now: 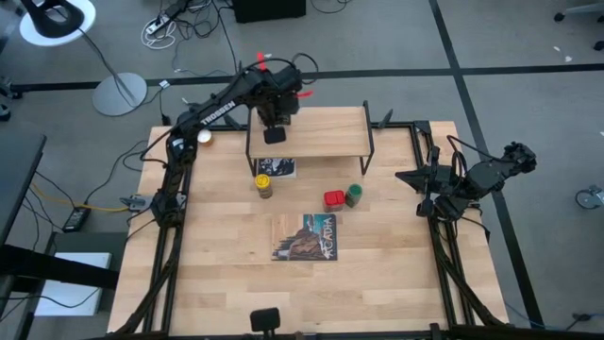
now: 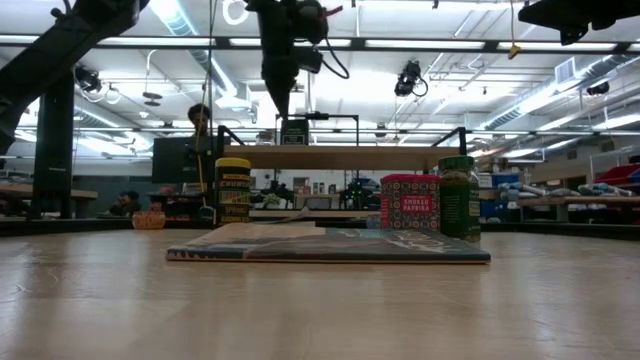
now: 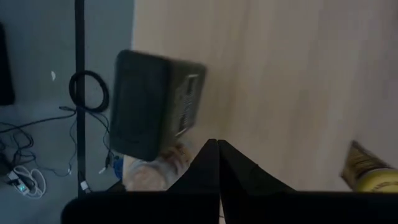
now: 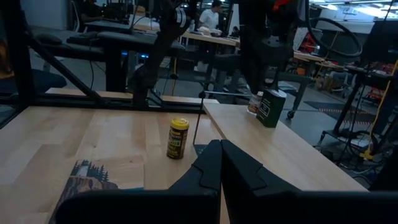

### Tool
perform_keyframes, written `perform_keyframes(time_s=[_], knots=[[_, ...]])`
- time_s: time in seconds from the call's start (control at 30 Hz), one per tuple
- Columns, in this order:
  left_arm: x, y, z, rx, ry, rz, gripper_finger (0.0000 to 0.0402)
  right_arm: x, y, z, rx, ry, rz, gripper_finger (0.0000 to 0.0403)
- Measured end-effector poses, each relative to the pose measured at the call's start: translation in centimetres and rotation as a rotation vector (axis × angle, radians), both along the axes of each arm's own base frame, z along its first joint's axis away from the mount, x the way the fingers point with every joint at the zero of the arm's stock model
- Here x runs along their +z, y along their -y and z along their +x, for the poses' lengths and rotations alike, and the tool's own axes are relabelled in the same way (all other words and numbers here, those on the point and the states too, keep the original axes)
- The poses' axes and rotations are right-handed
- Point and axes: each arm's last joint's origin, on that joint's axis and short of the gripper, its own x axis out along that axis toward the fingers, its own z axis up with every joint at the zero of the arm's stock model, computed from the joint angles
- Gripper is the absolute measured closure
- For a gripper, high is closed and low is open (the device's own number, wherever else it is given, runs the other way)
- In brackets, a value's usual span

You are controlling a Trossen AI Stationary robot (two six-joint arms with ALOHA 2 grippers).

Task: Shelf spices
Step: Put the red seasoning can on the shelf

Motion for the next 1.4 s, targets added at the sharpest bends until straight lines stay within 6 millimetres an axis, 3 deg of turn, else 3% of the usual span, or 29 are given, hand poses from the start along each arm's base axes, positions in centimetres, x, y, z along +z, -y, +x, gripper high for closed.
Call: perform_keyframes(time_s=[0.23,0.47,0.57,0.73,0.93,1.03,1.13,1.4], knots=[[0.2,3.5,2.2,-0.100,0.085,-0.066,0.0401,0.0,0.0,0.0,0.000,-0.001,-0.003,0.0399],[1.0,9.0,6.2,-0.289,0.313,-0.122,0.0382,0.0,0.0,0.0,0.000,-0.001,-0.003,0.0396],[0.8,11.1,7.4,-0.333,0.346,-0.124,0.0340,0.1,0.0,0.0,0.002,0.005,0.000,0.0395],[-0.5,13.9,9.0,-0.281,0.344,-0.174,0.0232,0.9,-0.5,0.5,0.103,0.069,-0.008,0.0382],[-0.6,18.8,10.2,-0.381,0.380,-0.205,0.0132,1.9,-2.2,3.1,0.164,0.111,-0.092,0.0323],[0.6,19.9,9.7,-0.388,0.415,-0.135,0.0122,1.9,-2.8,5.0,0.131,0.107,-0.148,0.0280],[3.1,19.6,8.3,-0.331,0.481,-0.021,0.0126,2.1,-2.8,6.6,0.076,0.142,-0.145,0.0234],[11.5,18.9,0.5,-0.195,0.674,0.189,0.0154,2.3,-1.9,10.5,0.067,-0.040,0.047,0.0155]])
